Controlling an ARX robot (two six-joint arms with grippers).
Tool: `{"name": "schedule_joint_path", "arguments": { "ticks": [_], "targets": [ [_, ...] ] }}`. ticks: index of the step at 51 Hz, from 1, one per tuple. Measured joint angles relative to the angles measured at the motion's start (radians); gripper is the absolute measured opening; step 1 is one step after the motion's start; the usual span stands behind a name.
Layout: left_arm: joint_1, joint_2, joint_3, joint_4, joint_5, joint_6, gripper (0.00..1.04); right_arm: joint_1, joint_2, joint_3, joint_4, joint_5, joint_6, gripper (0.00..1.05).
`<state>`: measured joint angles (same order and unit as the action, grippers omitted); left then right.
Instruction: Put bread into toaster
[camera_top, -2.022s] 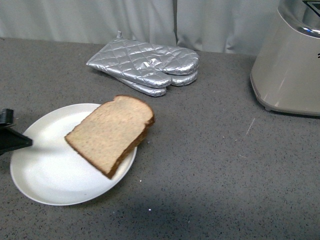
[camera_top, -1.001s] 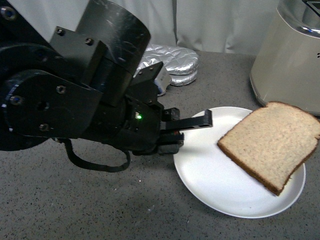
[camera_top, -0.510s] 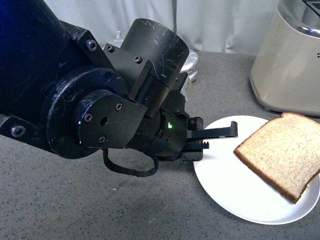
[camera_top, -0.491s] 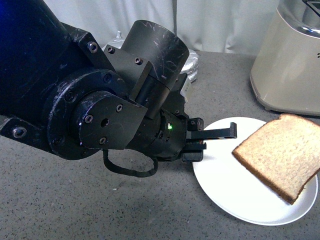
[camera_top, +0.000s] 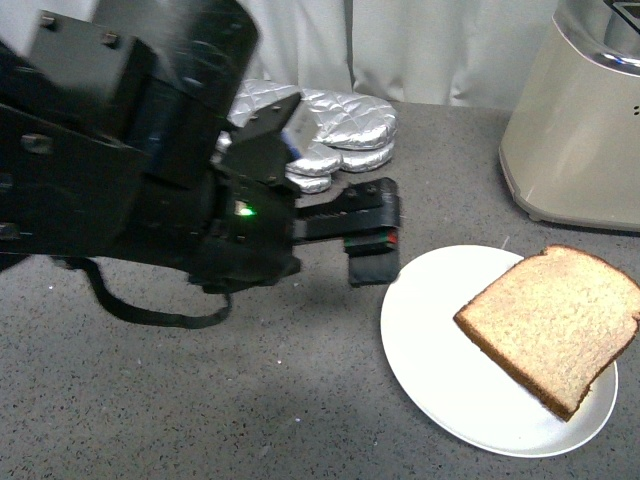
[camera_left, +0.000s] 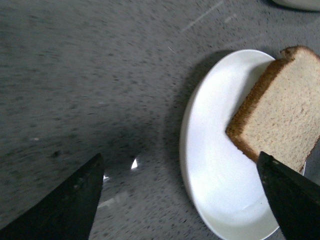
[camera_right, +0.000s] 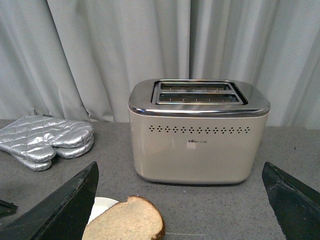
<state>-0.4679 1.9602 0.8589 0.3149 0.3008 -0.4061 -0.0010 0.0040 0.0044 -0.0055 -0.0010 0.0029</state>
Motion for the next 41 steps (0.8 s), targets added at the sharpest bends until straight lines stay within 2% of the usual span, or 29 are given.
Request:
{"name": "schedule_joint_path", "arguments": {
  "ticks": [1,13,19,20,21,23,24,25,27,28,30,33,41],
  "targets": [
    [0.016,-0.014,-0.016,0.0,0.0,0.007,1.0,0.0,0.0,0.0,0.0,0.0,0.0,0.95],
    [0.313,-0.246,-0.276,-0.047,0.04,0.074,0.98,0.0,0.0,0.0,0.0,0.0,0.0,0.95],
    [0.477,-0.429,-0.359,-0.123,0.079,0.092,0.98,0.0,0.0,0.0,0.0,0.0,0.0,0.95],
    [0.504,-0.451,-0.38,-0.101,0.067,0.101,0.97,0.0,0.0,0.0,0.0,0.0,0.0,0.95],
    [0.528,-0.462,-0.418,-0.008,0.028,0.127,0.94,0.0,0.0,0.0,0.0,0.0,0.0,0.95],
    [0.591,-0.513,-0.528,0.266,-0.073,0.206,0.85,0.0,0.0,0.0,0.0,0.0,0.0,0.95],
    [0.605,-0.523,-0.552,0.318,-0.08,0.23,0.83,0.0,0.0,0.0,0.0,0.0,0.0,0.95],
    [0.648,-0.568,-0.621,0.461,-0.079,0.27,0.78,0.0,0.0,0.0,0.0,0.0,0.0,0.95],
    [0.712,-0.683,-0.708,0.61,-0.038,0.315,0.69,0.0,0.0,0.0,0.001,0.002,0.0,0.95],
    [0.733,-0.742,-0.73,0.627,-0.021,0.326,0.65,0.0,0.0,0.0,0.001,0.001,0.0,0.95],
    [0.774,-0.897,-0.775,0.585,0.012,0.353,0.57,0.0,0.001,0.0,0.001,-0.001,0.0,0.95],
    [0.792,-1.162,-0.84,0.381,0.014,0.373,0.42,0.0,0.0,0.0,0.002,0.0,0.0,0.95],
    [0.697,-1.659,-0.841,-0.095,-0.098,0.389,0.17,0.0,0.0,0.0,0.002,0.0,0.0,0.95]
  ]
}}
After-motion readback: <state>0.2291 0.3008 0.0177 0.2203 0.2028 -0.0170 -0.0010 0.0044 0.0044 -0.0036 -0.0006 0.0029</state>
